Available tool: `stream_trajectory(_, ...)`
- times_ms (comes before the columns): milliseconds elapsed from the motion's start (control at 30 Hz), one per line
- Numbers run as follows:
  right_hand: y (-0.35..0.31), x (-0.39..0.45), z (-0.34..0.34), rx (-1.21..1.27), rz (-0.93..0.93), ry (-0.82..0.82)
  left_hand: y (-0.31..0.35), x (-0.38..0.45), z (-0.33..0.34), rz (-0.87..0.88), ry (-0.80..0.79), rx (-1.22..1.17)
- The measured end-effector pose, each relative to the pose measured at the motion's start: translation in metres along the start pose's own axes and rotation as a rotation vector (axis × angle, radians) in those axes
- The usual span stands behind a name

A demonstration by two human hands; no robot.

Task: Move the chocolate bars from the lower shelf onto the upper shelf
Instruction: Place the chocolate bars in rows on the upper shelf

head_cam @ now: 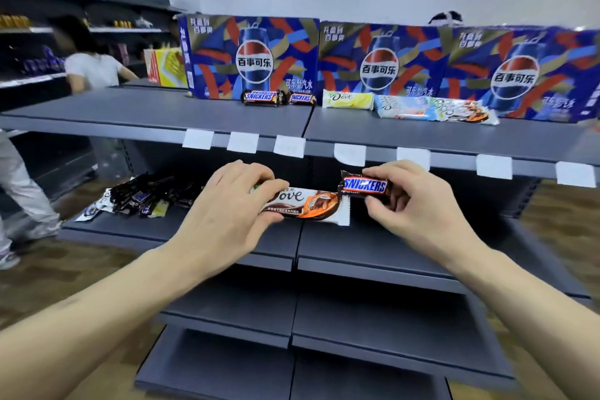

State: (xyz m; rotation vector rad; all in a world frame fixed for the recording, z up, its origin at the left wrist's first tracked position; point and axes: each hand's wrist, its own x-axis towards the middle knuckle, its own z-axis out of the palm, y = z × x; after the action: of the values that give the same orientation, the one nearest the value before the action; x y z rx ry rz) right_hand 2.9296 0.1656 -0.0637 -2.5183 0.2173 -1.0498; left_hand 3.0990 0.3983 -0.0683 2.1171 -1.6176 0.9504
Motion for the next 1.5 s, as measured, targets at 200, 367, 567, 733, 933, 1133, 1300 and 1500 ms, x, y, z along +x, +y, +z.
stream_trajectory(200, -0.005, 0.033, -0.034, -0.049, -0.051, 0.017, -0.005, 0.037, -0.014, -0.001, 0.041, 0.06)
stream_trajectory(367, 0.005, 0.071, -0.045, -0.119, -0.06, 0.026, -0.026, 0.068, -0.008, -0.016, 0.054, 0.058)
stream_trajectory(567, 0.035, 0.112, -0.034, -0.203, -0.032, -0.01, -0.059, 0.104, 0.023, -0.039, 0.068, 0.038)
stream_trajectory(733, 0.064, 0.15, -0.017, -0.228, 0.006, 0.005, -0.085, 0.139, 0.06, -0.017, 0.072, 0.007)
stream_trajectory(933, 0.097, 0.204, 0.028, -0.217, 0.054, 0.002, -0.132, 0.16, 0.094, -0.027, 0.029, 0.008)
stream_trajectory(1133, 0.109, 0.255, 0.094, -0.273, 0.033, -0.111, -0.178, 0.165, 0.11, -0.059, 0.003, 0.005)
stream_trajectory(1300, 0.115, 0.289, 0.134, -0.235, 0.042, -0.15, -0.2, 0.171, 0.119, -0.054, -0.037, -0.017)
stream_trajectory(1500, 0.122, 0.322, 0.16, -0.222, 0.056, -0.166, -0.215, 0.178, 0.128, -0.073, -0.044, -0.047)
